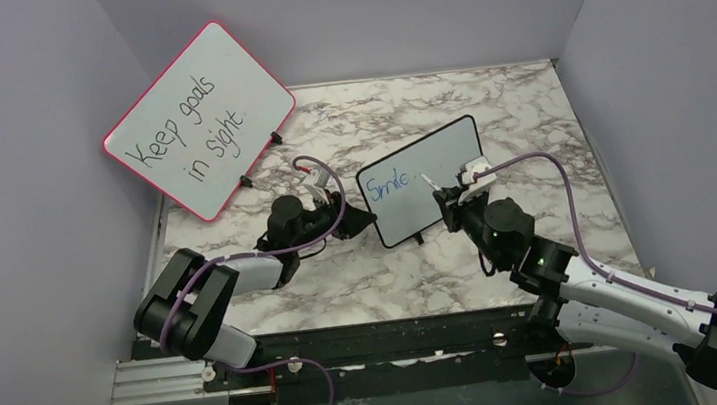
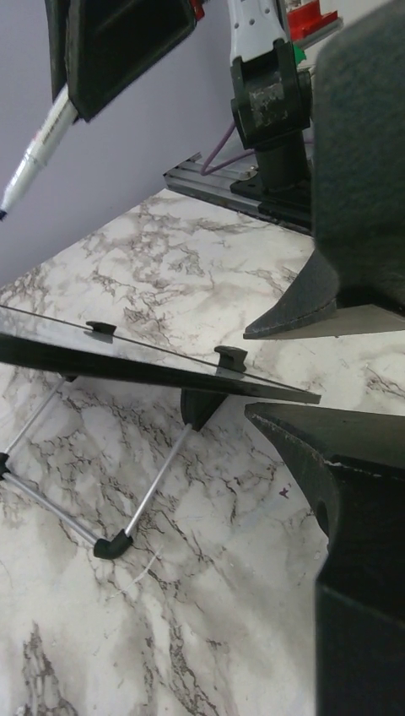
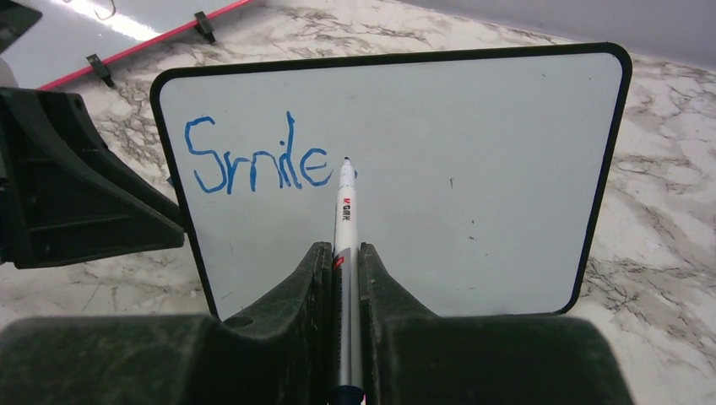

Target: Write a sentence on the whiteboard

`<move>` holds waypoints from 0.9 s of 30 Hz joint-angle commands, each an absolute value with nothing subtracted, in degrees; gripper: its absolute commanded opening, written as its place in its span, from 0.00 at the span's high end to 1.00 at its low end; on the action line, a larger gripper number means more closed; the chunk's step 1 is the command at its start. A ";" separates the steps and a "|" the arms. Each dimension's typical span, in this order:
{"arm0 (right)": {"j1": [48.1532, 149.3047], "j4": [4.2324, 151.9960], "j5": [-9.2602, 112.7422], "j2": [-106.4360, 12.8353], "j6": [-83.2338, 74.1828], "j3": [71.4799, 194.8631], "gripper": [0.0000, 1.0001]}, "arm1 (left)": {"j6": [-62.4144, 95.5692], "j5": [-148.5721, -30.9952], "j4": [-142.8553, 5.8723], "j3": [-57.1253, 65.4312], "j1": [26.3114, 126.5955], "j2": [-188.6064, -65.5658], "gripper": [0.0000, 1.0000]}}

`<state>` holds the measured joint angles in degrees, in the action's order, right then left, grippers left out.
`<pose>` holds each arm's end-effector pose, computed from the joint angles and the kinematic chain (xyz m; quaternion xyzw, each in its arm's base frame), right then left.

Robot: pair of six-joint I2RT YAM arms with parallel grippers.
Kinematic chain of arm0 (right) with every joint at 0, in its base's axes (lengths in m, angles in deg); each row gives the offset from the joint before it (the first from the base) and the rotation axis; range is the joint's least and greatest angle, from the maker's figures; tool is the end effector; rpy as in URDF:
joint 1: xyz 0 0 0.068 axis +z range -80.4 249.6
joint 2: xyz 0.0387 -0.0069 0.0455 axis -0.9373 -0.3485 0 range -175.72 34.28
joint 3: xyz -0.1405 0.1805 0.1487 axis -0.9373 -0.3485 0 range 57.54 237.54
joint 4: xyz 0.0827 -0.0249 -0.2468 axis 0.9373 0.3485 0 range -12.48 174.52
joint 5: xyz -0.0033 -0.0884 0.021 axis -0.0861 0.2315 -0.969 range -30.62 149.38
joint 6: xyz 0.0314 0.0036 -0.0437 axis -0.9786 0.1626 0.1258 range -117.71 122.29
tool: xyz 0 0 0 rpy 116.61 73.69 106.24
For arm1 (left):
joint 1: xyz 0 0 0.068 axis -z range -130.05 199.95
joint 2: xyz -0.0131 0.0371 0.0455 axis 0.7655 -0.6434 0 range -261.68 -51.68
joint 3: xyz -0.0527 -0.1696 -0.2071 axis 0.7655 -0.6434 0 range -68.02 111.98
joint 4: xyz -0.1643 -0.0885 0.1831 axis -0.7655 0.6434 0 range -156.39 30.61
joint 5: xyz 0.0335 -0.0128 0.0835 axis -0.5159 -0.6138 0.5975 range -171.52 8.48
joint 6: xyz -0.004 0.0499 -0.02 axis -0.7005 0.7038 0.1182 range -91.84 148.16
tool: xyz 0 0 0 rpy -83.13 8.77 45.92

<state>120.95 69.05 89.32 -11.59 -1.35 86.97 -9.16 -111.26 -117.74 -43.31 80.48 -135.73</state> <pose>0.1338 0.1388 0.2767 -0.1397 0.7352 0.1198 0.6524 0.2262 -0.1538 0.1813 0.1248 0.7381 -0.5146 0.4181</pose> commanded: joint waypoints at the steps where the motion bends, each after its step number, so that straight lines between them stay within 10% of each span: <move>1: 120.80 67.62 88.98 -9.98 -1.82 86.46 0.99 | -9.80 -108.00 -121.48 -42.32 81.33 -139.04 0.67; 12: 120.81 67.20 88.91 -11.08 -1.61 86.37 0.99 | -9.12 -109.09 -121.91 -39.63 82.39 -143.46 0.68; 20: 120.76 67.84 89.28 -10.57 -1.36 86.63 0.99 | -8.18 -109.52 -121.45 -41.21 82.56 -144.17 0.99; 27: 120.79 67.63 89.20 -11.29 -1.03 86.79 0.99 | -4.62 -108.75 -111.26 -44.06 81.88 -137.68 1.00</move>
<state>120.95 69.03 89.34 -11.00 -1.28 86.81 -6.56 -109.44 -119.93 -41.60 82.58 -142.35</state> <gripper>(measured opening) 0.173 0.028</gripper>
